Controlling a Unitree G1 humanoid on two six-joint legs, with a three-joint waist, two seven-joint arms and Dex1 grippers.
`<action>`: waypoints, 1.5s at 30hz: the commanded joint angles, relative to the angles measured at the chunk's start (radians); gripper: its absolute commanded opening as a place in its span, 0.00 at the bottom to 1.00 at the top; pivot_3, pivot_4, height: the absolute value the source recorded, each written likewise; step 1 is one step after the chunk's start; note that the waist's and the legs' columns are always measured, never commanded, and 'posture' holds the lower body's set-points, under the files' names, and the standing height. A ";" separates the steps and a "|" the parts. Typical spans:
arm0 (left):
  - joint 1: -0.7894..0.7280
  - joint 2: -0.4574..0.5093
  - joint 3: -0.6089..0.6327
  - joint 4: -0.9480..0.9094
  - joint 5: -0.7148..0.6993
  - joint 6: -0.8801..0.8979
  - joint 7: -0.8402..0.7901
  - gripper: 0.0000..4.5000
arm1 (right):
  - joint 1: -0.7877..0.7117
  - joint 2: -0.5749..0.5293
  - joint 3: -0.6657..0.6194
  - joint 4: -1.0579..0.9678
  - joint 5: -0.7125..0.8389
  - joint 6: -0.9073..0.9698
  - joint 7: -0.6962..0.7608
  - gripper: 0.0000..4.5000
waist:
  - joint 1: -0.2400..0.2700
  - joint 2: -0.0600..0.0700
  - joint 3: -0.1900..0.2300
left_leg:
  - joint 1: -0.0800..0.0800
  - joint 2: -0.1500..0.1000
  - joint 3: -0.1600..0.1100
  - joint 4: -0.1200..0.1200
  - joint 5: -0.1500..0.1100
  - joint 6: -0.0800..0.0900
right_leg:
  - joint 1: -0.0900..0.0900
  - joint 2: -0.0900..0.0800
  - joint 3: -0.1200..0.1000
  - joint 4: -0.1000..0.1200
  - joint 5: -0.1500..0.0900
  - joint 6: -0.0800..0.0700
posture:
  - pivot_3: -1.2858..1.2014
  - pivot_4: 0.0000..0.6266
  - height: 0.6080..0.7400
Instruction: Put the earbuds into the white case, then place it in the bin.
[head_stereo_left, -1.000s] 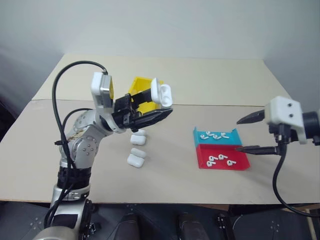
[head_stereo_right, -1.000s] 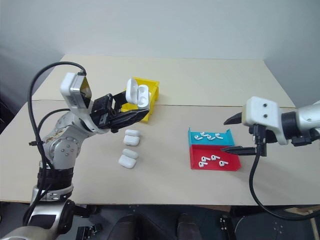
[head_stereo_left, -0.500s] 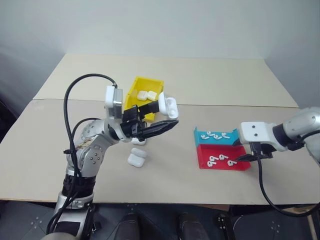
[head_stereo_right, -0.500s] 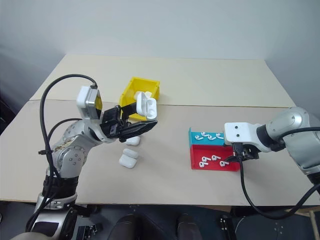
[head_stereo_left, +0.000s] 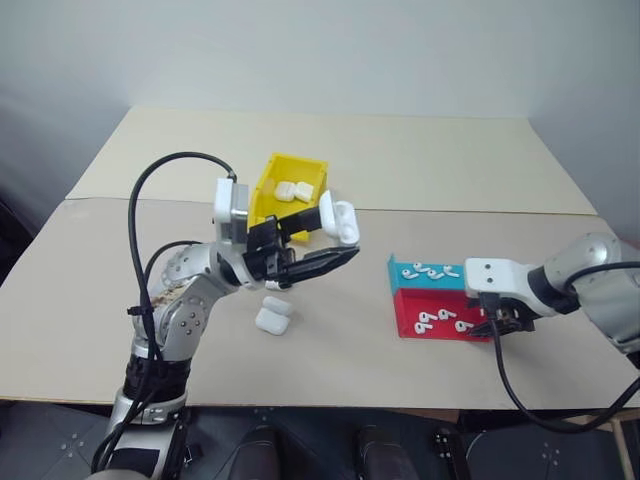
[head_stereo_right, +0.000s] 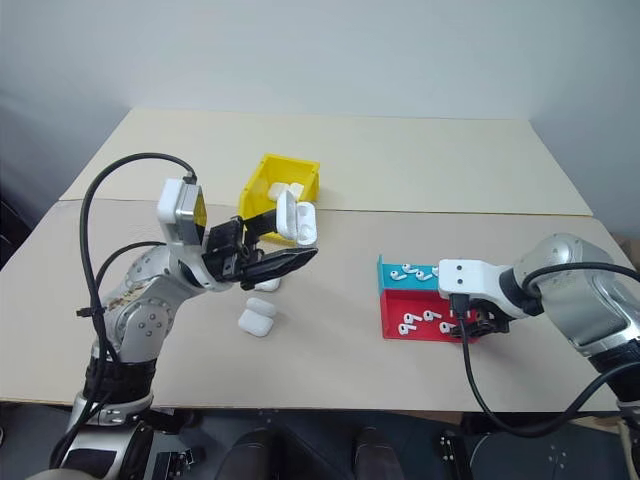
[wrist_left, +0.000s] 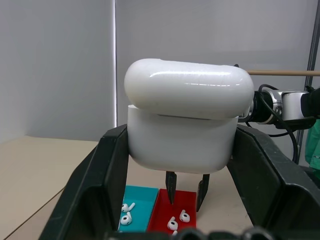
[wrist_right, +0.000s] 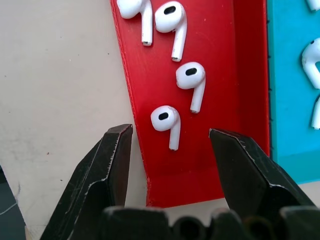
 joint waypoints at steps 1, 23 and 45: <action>0.002 -0.011 -0.004 -0.049 -0.006 -0.019 0.012 0.62 | 0.009 0.011 0.007 -0.004 -0.038 0.009 -0.021 0.65 | 0.000 0.000 0.000 | 0.000 0.000 0.000 0.000 0.000 0.000 | 0.000 0.000 0.000 0.000 0.000 0.000 | 0.52 0.24 1.00; 0.026 0.009 0.008 -0.076 -0.023 0.001 0.037 0.62 | 0.031 0.054 0.000 -0.002 -0.051 0.016 -0.026 0.65 | -0.001 0.000 0.000 | 0.000 0.000 0.000 0.000 0.000 0.000 | 0.000 0.000 0.000 0.000 0.000 0.000 | 0.52 0.24 1.00; 0.027 0.010 0.005 -0.083 -0.024 -0.001 0.049 0.62 | 0.026 0.047 -0.014 -0.032 -0.025 0.003 -0.027 0.65 | 0.000 0.000 0.000 | 0.000 0.000 0.000 0.000 0.000 0.000 | 0.000 0.000 0.000 0.000 0.000 0.000 | 0.52 0.24 1.00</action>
